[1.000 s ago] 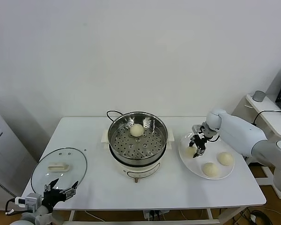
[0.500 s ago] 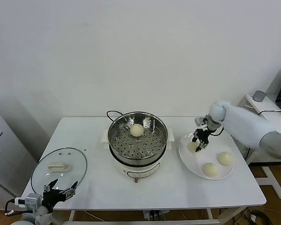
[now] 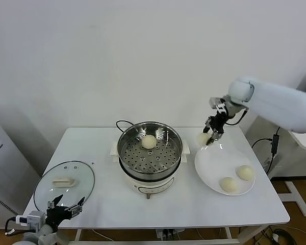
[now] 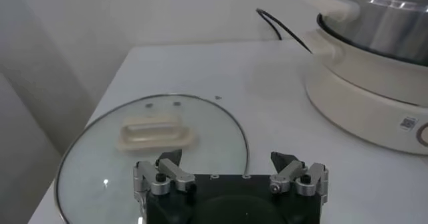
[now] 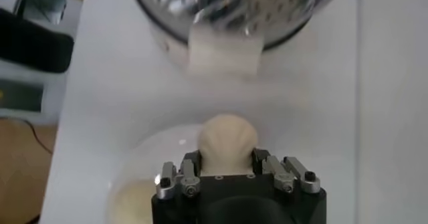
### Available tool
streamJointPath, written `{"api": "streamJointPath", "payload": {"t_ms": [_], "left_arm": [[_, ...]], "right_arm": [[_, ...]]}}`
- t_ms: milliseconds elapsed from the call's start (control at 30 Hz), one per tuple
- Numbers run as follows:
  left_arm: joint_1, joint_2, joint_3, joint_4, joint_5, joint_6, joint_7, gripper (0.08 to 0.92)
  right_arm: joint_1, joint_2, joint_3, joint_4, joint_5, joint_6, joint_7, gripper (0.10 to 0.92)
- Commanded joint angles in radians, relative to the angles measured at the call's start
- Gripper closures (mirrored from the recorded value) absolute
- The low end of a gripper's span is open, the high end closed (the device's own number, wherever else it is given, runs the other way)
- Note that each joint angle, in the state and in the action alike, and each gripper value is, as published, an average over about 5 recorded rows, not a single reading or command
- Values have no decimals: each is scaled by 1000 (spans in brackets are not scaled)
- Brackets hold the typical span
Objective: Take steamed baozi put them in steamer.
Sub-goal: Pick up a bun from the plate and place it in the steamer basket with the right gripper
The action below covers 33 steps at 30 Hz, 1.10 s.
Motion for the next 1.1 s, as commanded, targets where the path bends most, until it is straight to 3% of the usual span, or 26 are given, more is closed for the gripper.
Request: {"api": "streamJointPath", "payload": {"t_ms": [33, 400, 1100], "left_arm": [[1, 2, 0, 1, 1, 0, 1, 177], [3, 7, 1, 4, 1, -1, 1, 177], [10, 11, -1, 3, -2, -6, 1, 177]], "right_arm": [[182, 82, -86, 116, 197, -145, 59, 550], [105, 262, -22, 126, 320, -257, 226, 551], [-150, 413, 38, 53, 334, -310, 369, 550]]}}
